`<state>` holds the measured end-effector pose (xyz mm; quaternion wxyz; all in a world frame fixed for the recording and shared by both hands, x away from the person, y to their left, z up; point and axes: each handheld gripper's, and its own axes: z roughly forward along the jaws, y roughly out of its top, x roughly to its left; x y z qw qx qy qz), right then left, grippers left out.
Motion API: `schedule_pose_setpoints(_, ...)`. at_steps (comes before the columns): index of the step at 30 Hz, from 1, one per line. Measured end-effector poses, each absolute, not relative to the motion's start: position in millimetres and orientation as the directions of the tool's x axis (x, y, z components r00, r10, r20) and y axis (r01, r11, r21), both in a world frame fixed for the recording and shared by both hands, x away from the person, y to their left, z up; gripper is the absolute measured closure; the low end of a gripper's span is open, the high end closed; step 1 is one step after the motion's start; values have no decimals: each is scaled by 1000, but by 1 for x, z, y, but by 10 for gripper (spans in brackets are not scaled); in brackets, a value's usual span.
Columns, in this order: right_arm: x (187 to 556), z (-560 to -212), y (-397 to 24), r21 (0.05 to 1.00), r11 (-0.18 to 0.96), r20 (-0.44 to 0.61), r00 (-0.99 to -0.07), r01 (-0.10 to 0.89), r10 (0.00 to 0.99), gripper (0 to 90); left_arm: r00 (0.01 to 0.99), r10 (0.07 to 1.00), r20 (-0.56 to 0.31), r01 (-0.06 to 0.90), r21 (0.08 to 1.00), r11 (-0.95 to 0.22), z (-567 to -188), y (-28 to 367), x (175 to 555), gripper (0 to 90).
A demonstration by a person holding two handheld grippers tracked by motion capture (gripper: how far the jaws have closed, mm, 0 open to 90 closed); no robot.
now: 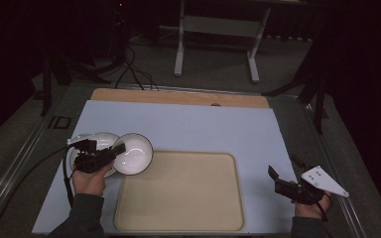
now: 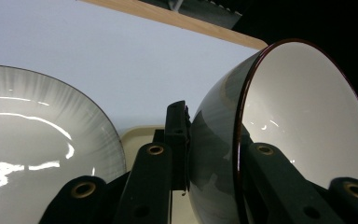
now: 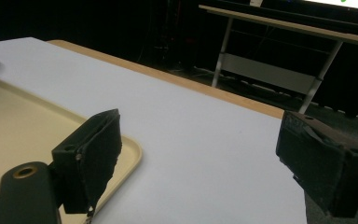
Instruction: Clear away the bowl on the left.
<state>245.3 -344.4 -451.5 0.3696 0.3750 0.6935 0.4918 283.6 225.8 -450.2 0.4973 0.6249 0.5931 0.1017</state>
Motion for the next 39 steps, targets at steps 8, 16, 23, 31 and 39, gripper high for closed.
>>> schedule_pose_setpoints(8,245,-451,-345,960,234,-145,-445,153,884,138,294,837,-462,646,741,182,-451,217,284,792)
schedule_pose_setpoints(16,245,-451,-345,961,231,-143,-444,151,885,139,310,836,-452,649,743,161,-454,211,286,791)
schedule_pose_setpoints(23,245,-451,-345,961,233,-144,-444,152,884,138,322,833,-451,653,743,150,-455,206,286,792)
schedule_pose_setpoints(31,245,-451,-345,961,231,-143,-444,149,885,139,333,829,-449,657,741,137,-456,200,286,791)
schedule_pose_setpoints(39,245,-451,-345,962,231,-145,-440,148,886,139,344,823,-453,656,742,134,-455,196,285,791)
